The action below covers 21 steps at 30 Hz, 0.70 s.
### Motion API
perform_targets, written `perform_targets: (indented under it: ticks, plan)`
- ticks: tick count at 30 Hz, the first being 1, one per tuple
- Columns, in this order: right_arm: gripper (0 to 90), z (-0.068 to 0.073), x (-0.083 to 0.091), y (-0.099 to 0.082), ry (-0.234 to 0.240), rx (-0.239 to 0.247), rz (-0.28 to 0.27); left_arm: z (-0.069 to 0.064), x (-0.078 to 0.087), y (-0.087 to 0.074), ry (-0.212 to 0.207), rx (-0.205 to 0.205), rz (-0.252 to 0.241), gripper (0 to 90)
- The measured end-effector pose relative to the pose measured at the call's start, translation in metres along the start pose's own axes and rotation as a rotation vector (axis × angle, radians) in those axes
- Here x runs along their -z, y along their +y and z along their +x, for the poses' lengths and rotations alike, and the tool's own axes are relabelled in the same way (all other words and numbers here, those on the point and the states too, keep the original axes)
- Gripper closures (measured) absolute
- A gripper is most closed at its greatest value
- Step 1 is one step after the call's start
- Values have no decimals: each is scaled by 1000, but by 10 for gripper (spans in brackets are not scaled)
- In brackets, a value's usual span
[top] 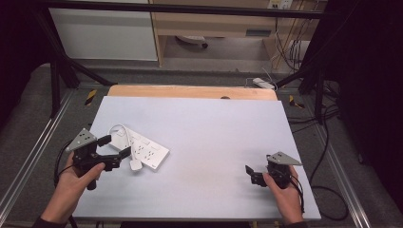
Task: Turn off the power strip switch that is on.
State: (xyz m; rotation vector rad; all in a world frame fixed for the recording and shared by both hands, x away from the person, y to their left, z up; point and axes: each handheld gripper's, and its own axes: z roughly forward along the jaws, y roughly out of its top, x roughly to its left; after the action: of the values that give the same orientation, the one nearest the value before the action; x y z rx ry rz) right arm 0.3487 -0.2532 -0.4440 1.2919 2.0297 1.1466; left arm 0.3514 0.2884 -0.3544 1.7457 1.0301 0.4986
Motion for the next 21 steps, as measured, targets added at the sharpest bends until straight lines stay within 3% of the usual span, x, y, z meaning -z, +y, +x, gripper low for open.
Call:
perform_targets:
  ticks: [21]
  plan:
    - [49, 0, 1, 0, -2, 7, -4, 1, -23, 10, -11, -2, 32, 87]
